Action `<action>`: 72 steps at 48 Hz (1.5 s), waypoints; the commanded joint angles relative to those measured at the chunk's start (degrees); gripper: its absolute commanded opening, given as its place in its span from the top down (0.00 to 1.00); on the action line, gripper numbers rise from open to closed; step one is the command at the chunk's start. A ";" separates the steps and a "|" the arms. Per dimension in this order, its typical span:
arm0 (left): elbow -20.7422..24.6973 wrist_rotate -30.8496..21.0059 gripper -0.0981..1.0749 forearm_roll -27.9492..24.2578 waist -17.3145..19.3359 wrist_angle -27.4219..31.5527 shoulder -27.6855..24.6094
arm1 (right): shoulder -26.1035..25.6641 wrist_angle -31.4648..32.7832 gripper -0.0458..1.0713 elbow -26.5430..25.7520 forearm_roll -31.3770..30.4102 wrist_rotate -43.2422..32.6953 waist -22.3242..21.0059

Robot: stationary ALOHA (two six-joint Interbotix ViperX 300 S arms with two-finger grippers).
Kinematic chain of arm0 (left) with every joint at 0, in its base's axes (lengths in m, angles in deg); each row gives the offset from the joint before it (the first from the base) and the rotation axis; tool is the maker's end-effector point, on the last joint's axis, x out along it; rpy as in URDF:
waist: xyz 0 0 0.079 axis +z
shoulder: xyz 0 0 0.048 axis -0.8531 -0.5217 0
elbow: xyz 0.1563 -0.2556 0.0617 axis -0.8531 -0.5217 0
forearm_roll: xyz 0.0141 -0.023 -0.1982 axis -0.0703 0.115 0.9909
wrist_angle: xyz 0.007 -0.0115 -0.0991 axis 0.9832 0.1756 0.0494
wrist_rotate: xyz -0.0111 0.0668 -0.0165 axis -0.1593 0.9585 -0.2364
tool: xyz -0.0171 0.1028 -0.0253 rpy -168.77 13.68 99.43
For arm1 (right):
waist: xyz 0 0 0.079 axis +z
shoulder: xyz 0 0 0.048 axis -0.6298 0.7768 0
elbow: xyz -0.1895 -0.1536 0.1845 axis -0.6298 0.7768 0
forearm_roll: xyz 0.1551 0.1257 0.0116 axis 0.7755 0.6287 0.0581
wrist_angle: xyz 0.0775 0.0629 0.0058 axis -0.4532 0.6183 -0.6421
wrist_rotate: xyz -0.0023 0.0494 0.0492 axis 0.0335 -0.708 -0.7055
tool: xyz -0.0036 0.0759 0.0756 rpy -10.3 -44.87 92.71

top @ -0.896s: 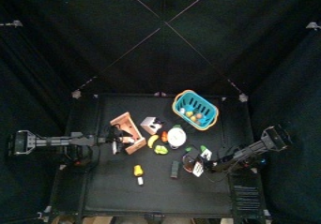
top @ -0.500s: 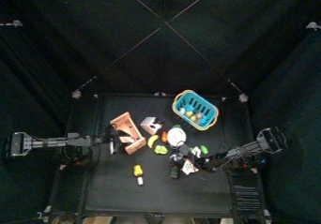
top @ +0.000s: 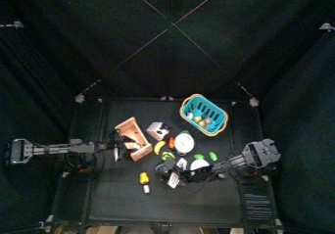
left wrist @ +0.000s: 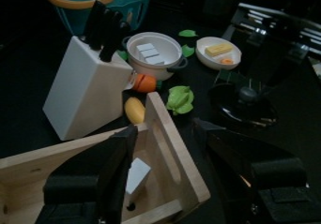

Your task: Place pot lid on table

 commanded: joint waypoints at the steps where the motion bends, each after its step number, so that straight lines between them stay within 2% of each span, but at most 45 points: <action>1: 0.70 0.00 0.17 0.26 0.09 -0.18 -0.18 | -0.35 -0.18 0.42 -2.02 0.09 0.00 -0.53; 15: 0.62 0.09 0.17 0.44 0.00 -0.18 -0.09 | 1.05 0.79 0.39 -1.93 0.62 -0.09 -1.23; 30: 0.62 0.09 0.17 0.53 0.09 -0.26 -0.09 | 1.67 3.16 0.22 -1.85 0.88 -0.09 -1.32; 62: 0.44 0.09 0.17 0.53 0.09 -0.26 -0.09 | 1.49 6.06 0.21 -2.46 3.43 -0.18 -1.67; 72: 0.44 0.00 0.17 0.53 0.09 -0.26 -0.09 | -1.49 11.95 0.21 -3.08 8.00 -0.35 -1.67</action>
